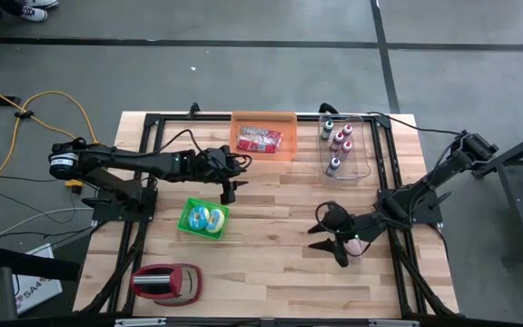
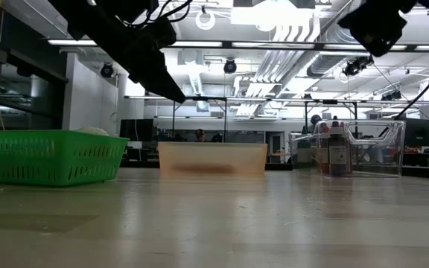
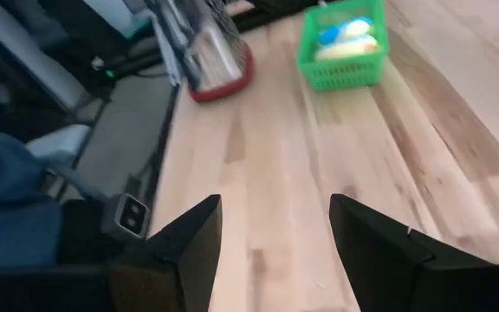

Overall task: Pick & Place Food Item
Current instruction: Put the brown donut into the green bin

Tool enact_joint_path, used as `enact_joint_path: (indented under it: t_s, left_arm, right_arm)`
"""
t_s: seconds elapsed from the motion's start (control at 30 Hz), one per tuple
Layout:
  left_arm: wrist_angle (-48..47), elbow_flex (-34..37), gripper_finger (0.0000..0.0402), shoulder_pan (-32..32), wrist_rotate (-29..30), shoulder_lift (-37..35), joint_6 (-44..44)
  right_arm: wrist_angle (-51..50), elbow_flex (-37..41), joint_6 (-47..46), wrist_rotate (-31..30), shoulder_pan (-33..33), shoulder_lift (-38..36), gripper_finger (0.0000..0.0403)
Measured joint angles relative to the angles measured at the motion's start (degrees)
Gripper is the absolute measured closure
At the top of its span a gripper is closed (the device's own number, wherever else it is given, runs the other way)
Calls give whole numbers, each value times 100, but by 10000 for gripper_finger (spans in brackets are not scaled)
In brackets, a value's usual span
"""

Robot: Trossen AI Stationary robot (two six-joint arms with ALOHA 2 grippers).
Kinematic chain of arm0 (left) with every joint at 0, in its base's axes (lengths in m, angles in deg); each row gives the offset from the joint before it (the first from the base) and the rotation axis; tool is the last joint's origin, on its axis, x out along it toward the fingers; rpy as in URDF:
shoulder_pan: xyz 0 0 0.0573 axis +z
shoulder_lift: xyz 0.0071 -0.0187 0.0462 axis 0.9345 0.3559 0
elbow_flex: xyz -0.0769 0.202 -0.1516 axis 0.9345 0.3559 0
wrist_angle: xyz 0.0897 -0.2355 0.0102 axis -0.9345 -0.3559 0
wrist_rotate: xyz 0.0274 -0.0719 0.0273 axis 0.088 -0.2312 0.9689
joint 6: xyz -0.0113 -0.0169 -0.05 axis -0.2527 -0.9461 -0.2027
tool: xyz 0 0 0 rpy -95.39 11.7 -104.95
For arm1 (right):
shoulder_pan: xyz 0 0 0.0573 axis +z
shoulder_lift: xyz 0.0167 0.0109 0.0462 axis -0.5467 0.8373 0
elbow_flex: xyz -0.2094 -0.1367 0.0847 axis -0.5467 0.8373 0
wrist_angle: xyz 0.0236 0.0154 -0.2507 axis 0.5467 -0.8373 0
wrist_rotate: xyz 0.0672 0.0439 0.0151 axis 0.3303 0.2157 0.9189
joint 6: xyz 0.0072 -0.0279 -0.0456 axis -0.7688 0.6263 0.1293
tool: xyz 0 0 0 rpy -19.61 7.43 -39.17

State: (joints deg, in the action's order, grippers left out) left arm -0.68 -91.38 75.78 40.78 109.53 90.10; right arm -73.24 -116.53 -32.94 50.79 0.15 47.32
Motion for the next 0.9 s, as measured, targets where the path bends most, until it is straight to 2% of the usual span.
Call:
enact_joint_path:
  t_s: [0.33, 0.53, 0.77, 0.9]
  left_arm:
    - [19, 0, 222, 0, -1, 0, 2]
    - [22, 1, 222, 0, 1, 0, 1]
    - [51, 1, 222, 0, -1, 0, 2]
    - [74, 1, 222, -1, -1, 0, 2]
  right_arm:
    - [-1274, 0, -522, -61, -597, 2, 199]
    - [-1790, -55, -552, 254, -1001, -120, 199]
    - [-4115, -1005, -912, 215, -1306, -150, 199]
    - [-4831, -1536, -1393, 222, -1309, -149, 199]
